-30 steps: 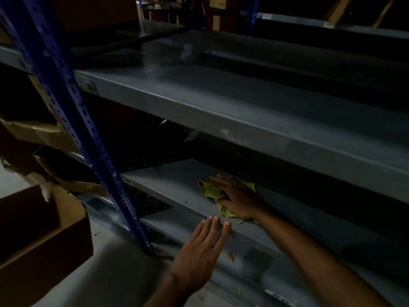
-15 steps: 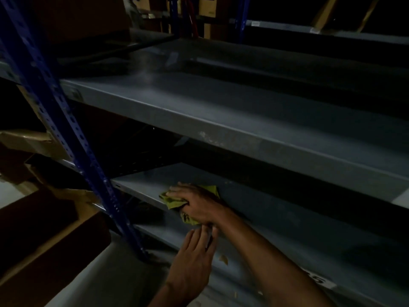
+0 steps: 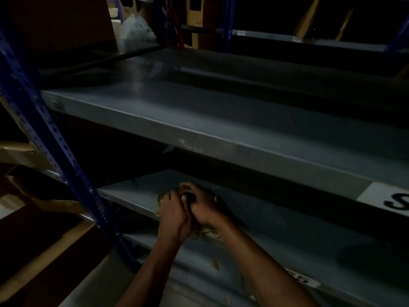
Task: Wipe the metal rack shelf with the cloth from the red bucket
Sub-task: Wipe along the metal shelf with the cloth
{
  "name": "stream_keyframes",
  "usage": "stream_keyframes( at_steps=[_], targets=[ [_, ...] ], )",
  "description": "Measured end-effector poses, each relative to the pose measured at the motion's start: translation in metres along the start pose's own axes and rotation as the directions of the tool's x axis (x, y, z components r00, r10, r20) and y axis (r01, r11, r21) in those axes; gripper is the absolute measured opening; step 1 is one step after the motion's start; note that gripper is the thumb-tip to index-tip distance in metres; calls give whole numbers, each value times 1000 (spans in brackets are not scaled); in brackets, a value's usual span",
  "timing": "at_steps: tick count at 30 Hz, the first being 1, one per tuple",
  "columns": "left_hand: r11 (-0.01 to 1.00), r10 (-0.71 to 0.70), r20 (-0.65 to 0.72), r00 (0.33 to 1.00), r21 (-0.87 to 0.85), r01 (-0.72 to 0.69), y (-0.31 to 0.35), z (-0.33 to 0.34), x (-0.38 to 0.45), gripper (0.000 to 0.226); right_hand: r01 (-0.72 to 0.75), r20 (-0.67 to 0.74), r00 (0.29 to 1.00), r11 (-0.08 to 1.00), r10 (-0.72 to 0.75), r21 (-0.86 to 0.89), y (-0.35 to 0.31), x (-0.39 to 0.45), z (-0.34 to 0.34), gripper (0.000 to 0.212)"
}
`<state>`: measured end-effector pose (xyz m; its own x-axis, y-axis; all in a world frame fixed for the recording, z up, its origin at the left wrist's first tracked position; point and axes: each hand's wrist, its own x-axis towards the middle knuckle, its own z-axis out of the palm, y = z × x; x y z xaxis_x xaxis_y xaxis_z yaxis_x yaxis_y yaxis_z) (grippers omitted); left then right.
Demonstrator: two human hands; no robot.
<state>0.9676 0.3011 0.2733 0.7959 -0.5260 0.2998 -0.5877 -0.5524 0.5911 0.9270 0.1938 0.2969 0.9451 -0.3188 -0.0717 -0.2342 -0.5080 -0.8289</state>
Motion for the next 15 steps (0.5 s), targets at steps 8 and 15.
stream_keyframes(
  at_steps=[8,15],
  targets=[
    [886,162,227,960,394,-243,-29,6,2,63,232,48,949,589,-311,-775,51,-41,15,57],
    [883,150,311,938,385,-269,-31,3,8,85,265,102,950,592,-294,-761,51,-43,7,64]
  ],
)
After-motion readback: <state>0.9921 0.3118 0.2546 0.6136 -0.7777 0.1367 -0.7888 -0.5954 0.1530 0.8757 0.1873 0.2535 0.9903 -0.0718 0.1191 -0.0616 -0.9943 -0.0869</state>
